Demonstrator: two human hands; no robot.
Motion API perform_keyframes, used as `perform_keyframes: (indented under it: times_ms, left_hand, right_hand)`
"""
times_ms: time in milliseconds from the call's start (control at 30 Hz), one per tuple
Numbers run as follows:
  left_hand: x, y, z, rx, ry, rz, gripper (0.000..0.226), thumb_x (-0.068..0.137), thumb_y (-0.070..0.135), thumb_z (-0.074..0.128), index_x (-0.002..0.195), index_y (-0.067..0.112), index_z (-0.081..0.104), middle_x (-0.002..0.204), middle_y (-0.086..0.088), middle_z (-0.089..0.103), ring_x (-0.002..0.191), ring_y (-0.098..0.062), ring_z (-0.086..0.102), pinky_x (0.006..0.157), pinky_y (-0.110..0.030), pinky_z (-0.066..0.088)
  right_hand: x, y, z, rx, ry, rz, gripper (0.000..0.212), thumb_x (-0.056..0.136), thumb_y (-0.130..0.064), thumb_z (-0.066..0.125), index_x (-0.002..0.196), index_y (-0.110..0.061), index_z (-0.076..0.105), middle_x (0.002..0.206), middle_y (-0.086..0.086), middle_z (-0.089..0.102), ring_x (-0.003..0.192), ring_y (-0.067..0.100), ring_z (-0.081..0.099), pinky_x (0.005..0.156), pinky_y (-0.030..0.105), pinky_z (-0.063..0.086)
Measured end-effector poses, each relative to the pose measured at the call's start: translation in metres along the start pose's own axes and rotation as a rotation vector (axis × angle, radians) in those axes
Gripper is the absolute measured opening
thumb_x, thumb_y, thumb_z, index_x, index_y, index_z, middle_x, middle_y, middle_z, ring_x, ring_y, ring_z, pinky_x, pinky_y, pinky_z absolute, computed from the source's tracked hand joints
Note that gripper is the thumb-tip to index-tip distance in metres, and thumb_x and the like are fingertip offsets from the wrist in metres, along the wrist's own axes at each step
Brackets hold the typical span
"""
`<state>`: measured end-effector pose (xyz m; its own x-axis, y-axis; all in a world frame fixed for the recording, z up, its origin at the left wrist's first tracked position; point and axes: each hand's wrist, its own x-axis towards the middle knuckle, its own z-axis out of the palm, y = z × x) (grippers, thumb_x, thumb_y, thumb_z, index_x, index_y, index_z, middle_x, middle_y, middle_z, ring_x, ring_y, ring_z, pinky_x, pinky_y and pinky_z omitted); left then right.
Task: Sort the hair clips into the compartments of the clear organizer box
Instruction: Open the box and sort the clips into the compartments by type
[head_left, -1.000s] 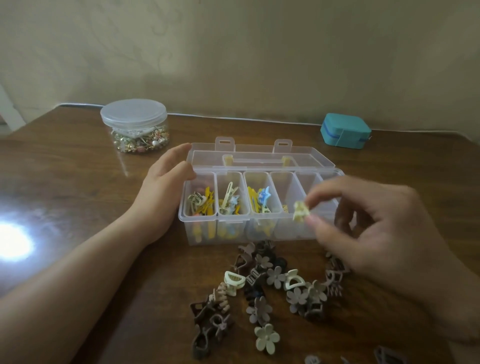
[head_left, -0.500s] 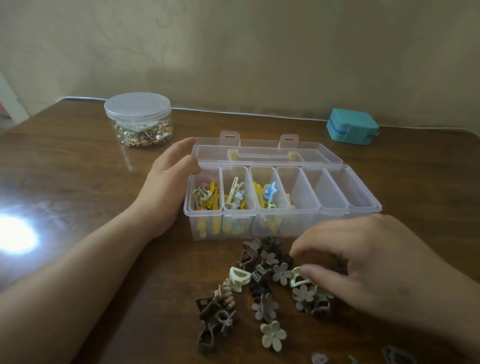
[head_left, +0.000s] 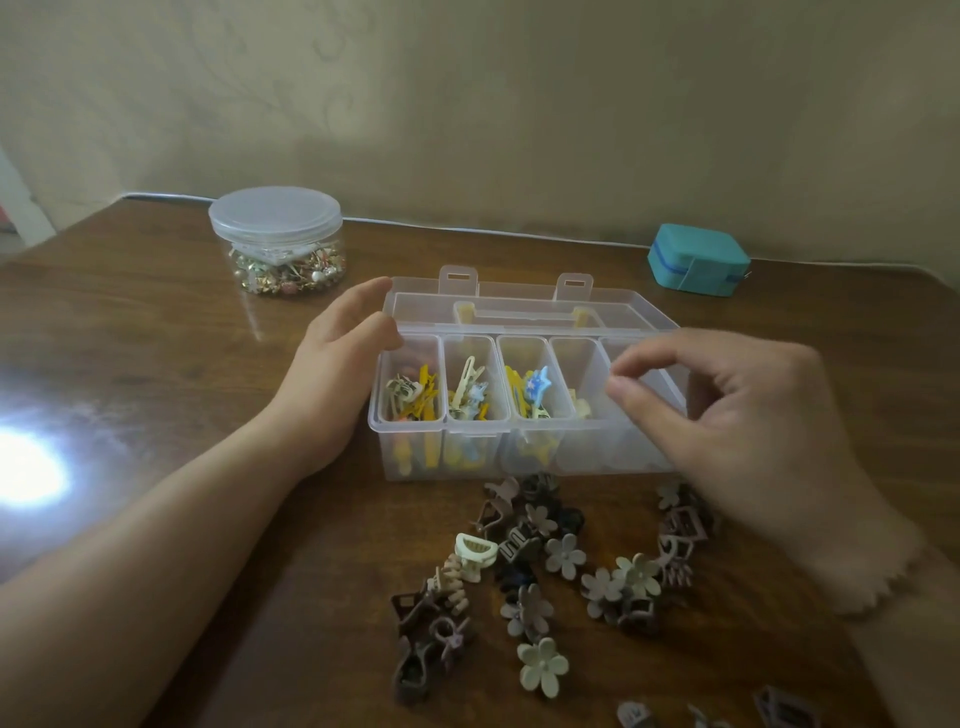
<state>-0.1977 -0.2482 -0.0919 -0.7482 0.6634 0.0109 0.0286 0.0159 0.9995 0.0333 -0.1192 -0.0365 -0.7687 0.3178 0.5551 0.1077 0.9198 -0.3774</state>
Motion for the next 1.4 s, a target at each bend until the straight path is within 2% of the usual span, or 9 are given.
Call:
perform_keyframes:
  times_ms: [167,300,467,700,867,1067,1200,1267,1400]
  left_hand:
    - [0.000,0.000,0.001,-0.013,0.000,0.005,0.077,0.066,0.021,0.052,0.143,0.027,0.051,0.125,0.014,0.059,0.117,-0.010,0.059,0.095,-0.033,0.051]
    - [0.000,0.000,0.001,-0.021,-0.006,0.006,0.076,0.066,0.021,0.053,0.142,0.028,0.052,0.125,0.014,0.059,0.116,-0.009,0.059,0.095,-0.034,0.052]
    - [0.001,-0.001,0.000,-0.007,-0.001,0.014,0.076,0.066,0.022,0.053,0.143,0.028,0.052,0.127,0.014,0.057,0.116,-0.007,0.058,0.096,-0.034,0.051]
    - [-0.001,0.000,-0.001,-0.001,-0.002,0.000,0.076,0.067,0.022,0.053,0.143,0.029,0.051,0.135,0.006,0.057,0.120,-0.014,0.060,0.100,-0.039,0.052]
    - [-0.001,0.001,0.002,-0.012,0.004,0.025,0.062,0.080,0.015,0.054,0.141,0.028,0.052,0.114,0.021,0.060,0.097,0.003,0.065,0.082,-0.025,0.052]
    - [-0.003,0.002,0.001,-0.010,0.011,0.004,0.076,0.068,0.021,0.053,0.143,0.027,0.051,0.120,0.014,0.061,0.113,-0.012,0.064,0.093,-0.035,0.054]
    - [-0.003,0.002,0.001,-0.008,0.014,0.015,0.061,0.085,0.011,0.052,0.144,0.024,0.050,0.119,0.012,0.063,0.108,-0.011,0.067,0.089,-0.032,0.055]
    - [-0.002,0.001,0.001,-0.010,0.018,0.008,0.065,0.079,0.016,0.053,0.143,0.025,0.051,0.123,0.008,0.064,0.112,-0.014,0.066,0.092,-0.035,0.055]
    - [-0.003,0.002,0.001,-0.009,-0.001,0.009,0.065,0.081,0.015,0.053,0.146,0.024,0.048,0.118,0.016,0.060,0.110,-0.009,0.064,0.090,-0.031,0.054]
  right_hand:
    - [-0.015,-0.009,-0.002,0.017,-0.284,-0.144,0.015,0.082,-0.034,0.061,0.093,-0.030,0.070,0.075,-0.033,0.056,0.065,-0.018,0.054,0.057,0.000,0.042]
    - [-0.024,-0.007,0.006,-0.201,-0.456,-0.106,0.021,0.077,-0.044,0.062,0.097,-0.040,0.070,0.086,-0.027,0.070,0.074,-0.008,0.063,0.061,0.025,0.057]
    - [-0.025,-0.006,0.014,-0.249,-0.509,-0.120,0.024,0.077,-0.052,0.057,0.096,-0.042,0.066,0.087,-0.025,0.068,0.071,-0.001,0.062,0.055,0.031,0.056]
    - [-0.015,-0.015,-0.005,-0.034,-0.269,-0.081,0.021,0.081,-0.046,0.060,0.096,-0.034,0.068,0.079,-0.035,0.059,0.060,-0.013,0.052,0.052,0.002,0.041]
    - [-0.005,-0.005,0.001,-0.058,-0.058,0.017,0.030,0.085,-0.050,0.062,0.102,-0.028,0.070,0.084,-0.036,0.051,0.063,-0.013,0.050,0.051,0.007,0.031]
    - [-0.012,-0.006,-0.006,-0.002,-0.046,-0.062,0.026,0.086,-0.040,0.061,0.103,-0.021,0.069,0.087,-0.030,0.057,0.058,-0.005,0.050,0.051,0.006,0.036]
    - [-0.018,-0.016,0.003,0.070,-0.257,-0.249,0.017,0.086,-0.023,0.065,0.099,-0.018,0.074,0.096,-0.019,0.068,0.086,-0.015,0.060,0.070,0.007,0.050]
    - [-0.019,-0.018,0.011,0.026,-0.413,-0.373,0.021,0.084,-0.014,0.068,0.100,-0.024,0.076,0.104,-0.014,0.070,0.087,-0.001,0.067,0.065,0.025,0.057]
    - [-0.020,-0.022,0.016,-0.137,-0.613,-0.504,0.023,0.083,-0.018,0.069,0.101,-0.030,0.072,0.104,-0.012,0.064,0.066,0.007,0.064,0.046,0.023,0.048]
